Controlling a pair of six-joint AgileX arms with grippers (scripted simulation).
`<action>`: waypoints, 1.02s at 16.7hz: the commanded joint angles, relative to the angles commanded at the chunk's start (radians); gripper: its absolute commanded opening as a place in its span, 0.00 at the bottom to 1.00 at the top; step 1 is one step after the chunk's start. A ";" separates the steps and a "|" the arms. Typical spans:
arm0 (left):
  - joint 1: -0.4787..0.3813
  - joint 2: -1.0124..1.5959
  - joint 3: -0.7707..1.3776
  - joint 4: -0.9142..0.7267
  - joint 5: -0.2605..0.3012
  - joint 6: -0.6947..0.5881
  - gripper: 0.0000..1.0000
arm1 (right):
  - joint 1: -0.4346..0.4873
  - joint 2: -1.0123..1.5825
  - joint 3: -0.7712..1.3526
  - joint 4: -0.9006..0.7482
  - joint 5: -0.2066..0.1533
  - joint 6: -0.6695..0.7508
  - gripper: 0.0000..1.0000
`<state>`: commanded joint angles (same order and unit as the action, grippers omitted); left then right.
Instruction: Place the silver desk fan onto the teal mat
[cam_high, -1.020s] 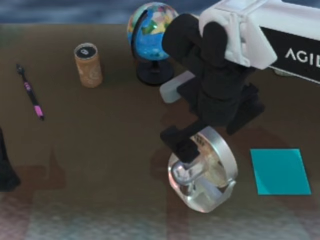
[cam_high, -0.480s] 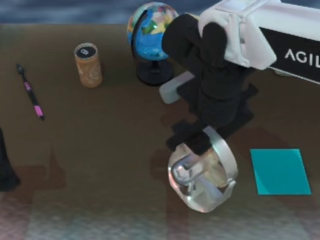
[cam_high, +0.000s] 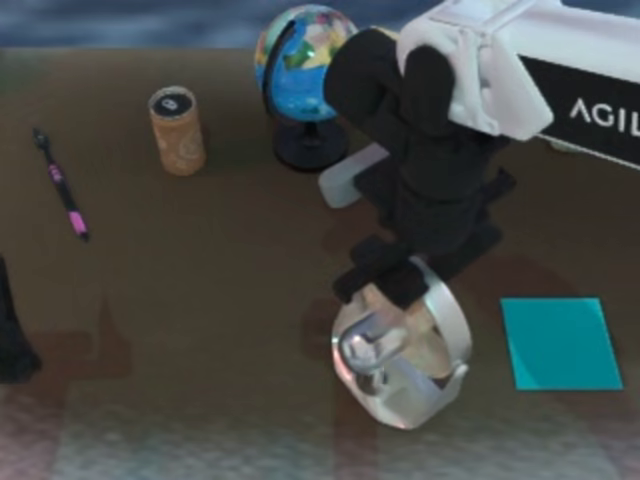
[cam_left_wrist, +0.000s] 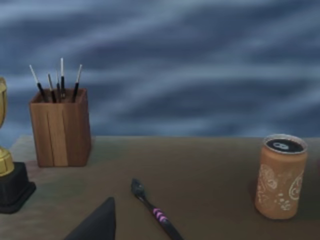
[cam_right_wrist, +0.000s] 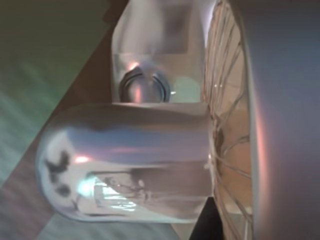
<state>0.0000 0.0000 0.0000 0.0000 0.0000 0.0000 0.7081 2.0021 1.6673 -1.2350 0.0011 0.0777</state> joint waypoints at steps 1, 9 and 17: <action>0.000 0.000 0.000 0.000 0.000 0.000 1.00 | 0.000 0.000 0.000 0.000 0.000 0.000 0.00; 0.000 0.000 0.000 0.000 0.000 0.000 1.00 | 0.003 0.002 0.077 -0.074 0.000 0.000 0.00; 0.000 0.000 0.000 0.000 0.000 0.000 1.00 | 0.001 0.001 0.197 -0.196 -0.001 0.001 0.00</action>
<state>0.0000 0.0000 0.0000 0.0000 0.0000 0.0000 0.7091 2.0030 1.8644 -1.4312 0.0006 0.0786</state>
